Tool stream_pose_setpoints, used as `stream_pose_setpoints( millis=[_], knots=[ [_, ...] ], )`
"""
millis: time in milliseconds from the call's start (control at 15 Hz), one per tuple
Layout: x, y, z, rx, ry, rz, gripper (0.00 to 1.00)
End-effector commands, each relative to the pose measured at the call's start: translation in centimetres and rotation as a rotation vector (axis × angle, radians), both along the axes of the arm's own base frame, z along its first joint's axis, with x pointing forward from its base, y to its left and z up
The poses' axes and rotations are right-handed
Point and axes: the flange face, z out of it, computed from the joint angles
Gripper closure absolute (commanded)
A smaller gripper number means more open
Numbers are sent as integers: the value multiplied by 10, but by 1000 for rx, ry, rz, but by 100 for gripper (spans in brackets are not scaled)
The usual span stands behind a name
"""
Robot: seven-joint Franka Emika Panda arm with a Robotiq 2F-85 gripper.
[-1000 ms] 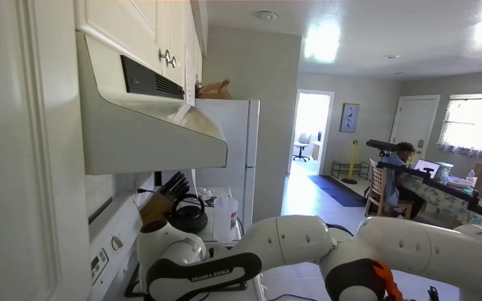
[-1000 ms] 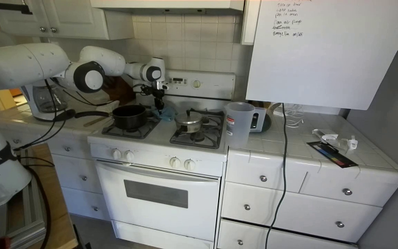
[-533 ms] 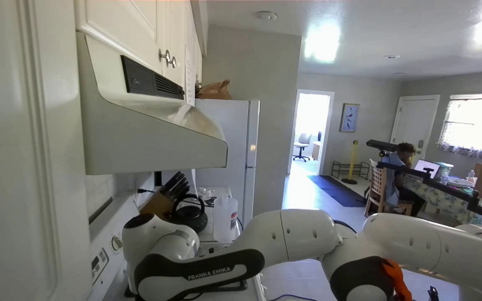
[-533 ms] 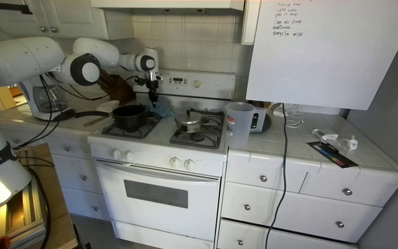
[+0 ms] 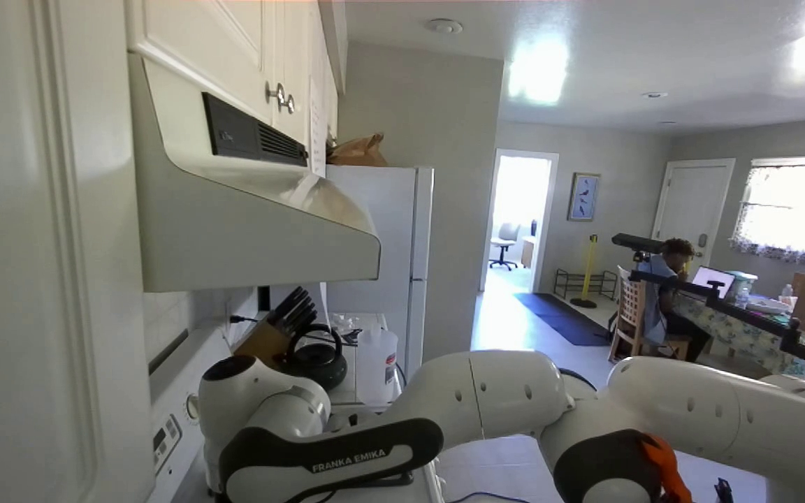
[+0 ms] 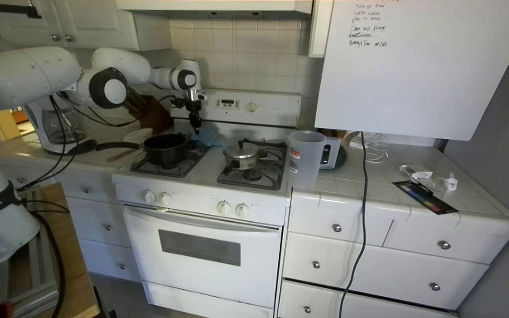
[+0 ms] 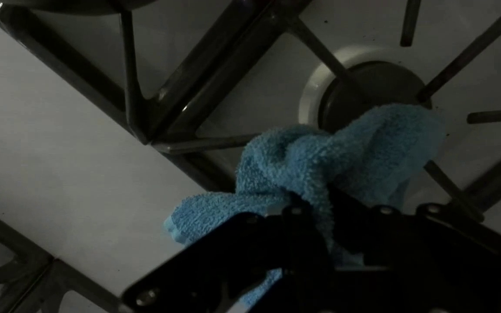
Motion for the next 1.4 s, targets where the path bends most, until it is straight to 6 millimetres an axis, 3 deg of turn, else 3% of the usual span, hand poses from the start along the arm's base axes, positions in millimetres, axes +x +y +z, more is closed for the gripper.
stream_pose_setpoints(
  millis=[0,667,933,1333],
  knots=[
    [0,-7,3,-44,7,-24,97],
    [-17,34,-8,-17,-20,-233,97],
    [-19,38,-14,-14,-27,-129,97],
    [-9,30,-12,18,-46,160,97]
  ],
)
